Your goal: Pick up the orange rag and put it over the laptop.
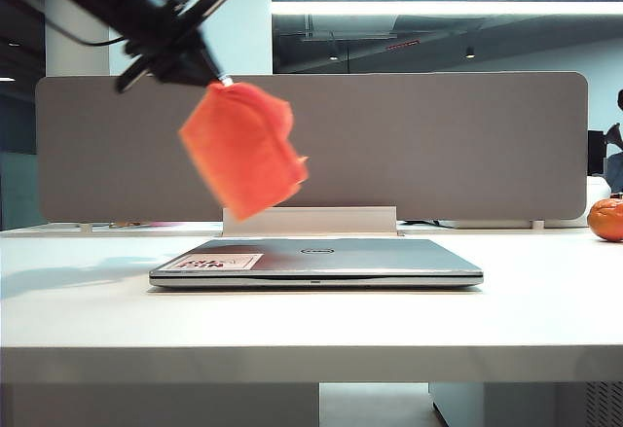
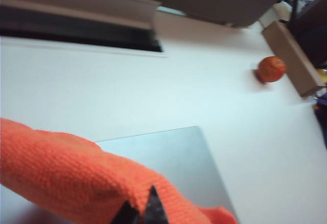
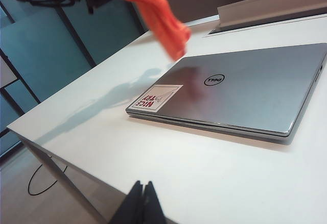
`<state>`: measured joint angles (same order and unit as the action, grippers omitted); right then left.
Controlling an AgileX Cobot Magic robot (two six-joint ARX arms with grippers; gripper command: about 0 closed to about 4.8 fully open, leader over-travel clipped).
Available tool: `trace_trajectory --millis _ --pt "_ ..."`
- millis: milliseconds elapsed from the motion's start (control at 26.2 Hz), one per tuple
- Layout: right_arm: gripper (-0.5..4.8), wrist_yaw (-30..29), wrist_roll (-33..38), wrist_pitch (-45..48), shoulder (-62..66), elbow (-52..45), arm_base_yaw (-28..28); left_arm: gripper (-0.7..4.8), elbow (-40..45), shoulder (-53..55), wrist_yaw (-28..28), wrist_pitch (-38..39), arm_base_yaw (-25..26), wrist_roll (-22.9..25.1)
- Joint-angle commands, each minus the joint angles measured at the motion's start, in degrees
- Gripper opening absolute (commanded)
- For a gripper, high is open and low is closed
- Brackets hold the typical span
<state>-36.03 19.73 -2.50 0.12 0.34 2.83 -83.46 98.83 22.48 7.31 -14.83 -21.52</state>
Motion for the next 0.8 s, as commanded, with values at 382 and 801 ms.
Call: trace_trajectory --millis 382,801 --pt "-0.05 0.02 -0.20 0.59 -0.13 -0.13 -0.04 -0.06 -14.47 15.12 3.13 -0.96 -10.62 -5.55" --pt "-0.05 0.04 -0.22 0.57 -0.13 -0.13 -0.04 -0.06 -20.87 17.42 4.83 3.17 -15.04 -5.25"
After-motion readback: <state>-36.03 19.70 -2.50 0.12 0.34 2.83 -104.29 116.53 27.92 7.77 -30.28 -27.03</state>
